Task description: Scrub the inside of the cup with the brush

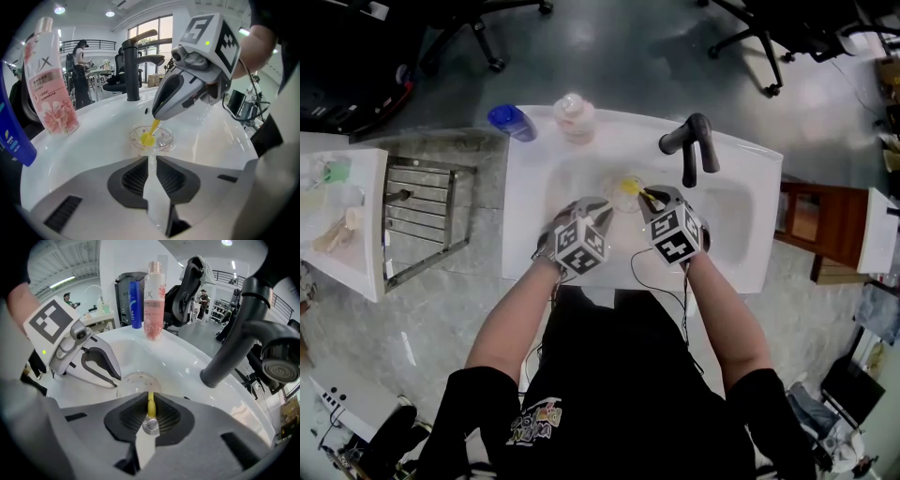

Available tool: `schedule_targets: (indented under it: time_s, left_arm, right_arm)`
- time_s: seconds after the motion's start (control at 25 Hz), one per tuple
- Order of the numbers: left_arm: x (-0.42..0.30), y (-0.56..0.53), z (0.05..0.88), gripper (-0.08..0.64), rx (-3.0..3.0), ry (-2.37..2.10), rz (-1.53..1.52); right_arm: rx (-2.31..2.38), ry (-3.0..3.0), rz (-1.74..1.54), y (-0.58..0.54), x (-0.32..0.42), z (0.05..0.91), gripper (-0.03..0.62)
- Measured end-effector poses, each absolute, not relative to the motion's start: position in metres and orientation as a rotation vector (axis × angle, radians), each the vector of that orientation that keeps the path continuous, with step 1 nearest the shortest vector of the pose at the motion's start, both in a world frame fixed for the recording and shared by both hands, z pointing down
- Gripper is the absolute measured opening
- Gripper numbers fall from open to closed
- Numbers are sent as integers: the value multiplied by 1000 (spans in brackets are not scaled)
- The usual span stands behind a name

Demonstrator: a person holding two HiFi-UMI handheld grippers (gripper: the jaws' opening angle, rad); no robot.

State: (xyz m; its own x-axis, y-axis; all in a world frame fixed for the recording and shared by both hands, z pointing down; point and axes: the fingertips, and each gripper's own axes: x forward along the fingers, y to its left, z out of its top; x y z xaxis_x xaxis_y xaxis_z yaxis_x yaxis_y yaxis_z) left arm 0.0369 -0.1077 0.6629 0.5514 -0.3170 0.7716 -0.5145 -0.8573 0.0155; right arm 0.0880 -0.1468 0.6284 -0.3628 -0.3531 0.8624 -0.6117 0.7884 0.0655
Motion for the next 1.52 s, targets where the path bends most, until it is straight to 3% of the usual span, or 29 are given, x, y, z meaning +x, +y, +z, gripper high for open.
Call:
schedule_targets:
  time_s: [0.88, 1.52]
  left_arm:
    - [36, -110, 661, 51, 2558, -715, 1193]
    - [36, -109, 661, 49, 2559, -707, 1192]
  right_arm:
    - [454, -1935, 402, -107, 77, 632, 38]
    - [605, -2083, 541, -126, 54, 628, 37]
